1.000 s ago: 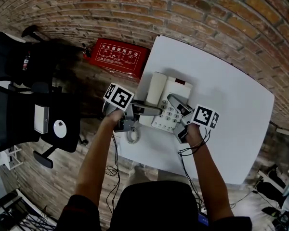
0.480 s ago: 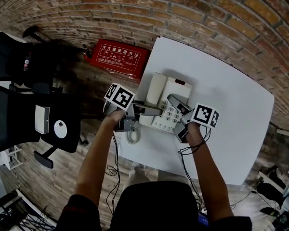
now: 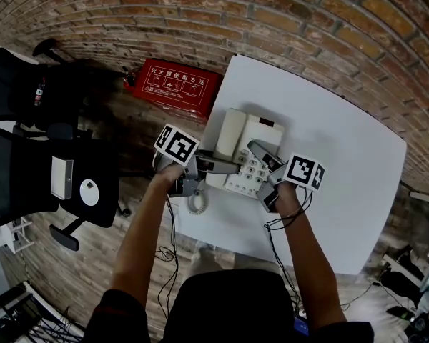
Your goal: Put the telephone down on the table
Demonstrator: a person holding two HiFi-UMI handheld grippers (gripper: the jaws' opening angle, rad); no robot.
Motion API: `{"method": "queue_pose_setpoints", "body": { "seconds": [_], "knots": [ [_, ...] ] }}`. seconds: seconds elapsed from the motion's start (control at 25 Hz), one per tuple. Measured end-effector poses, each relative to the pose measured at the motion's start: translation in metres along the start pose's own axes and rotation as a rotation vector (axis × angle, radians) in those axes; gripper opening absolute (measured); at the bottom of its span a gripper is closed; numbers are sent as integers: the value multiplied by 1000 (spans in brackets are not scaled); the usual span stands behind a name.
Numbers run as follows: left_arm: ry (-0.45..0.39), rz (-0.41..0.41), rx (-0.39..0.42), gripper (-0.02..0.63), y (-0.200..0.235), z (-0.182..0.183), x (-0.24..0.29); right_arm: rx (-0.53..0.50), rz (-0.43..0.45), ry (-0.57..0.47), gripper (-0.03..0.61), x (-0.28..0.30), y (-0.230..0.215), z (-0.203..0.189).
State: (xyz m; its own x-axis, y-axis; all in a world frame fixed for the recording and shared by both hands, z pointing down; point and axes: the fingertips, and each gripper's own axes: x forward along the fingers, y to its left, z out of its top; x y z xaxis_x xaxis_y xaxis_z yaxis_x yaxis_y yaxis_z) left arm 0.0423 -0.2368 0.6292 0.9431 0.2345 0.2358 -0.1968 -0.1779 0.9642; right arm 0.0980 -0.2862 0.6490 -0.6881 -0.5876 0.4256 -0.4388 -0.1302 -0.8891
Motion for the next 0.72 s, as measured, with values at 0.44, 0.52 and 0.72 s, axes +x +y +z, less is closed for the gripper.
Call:
{"method": "queue_pose_setpoints", "body": {
  "seconds": [0.44,0.52,0.72],
  "knots": [
    [38,18,11,431,1,-2,-1,21,-6,25,301,1,-1,-1],
    [49,37,25,431,1,-3,-1,27,-8,30,301,1,-1,-1],
    [49,59,45,431,1,-4,-3,31,-10,34,301,1,1,-1]
  ]
}}
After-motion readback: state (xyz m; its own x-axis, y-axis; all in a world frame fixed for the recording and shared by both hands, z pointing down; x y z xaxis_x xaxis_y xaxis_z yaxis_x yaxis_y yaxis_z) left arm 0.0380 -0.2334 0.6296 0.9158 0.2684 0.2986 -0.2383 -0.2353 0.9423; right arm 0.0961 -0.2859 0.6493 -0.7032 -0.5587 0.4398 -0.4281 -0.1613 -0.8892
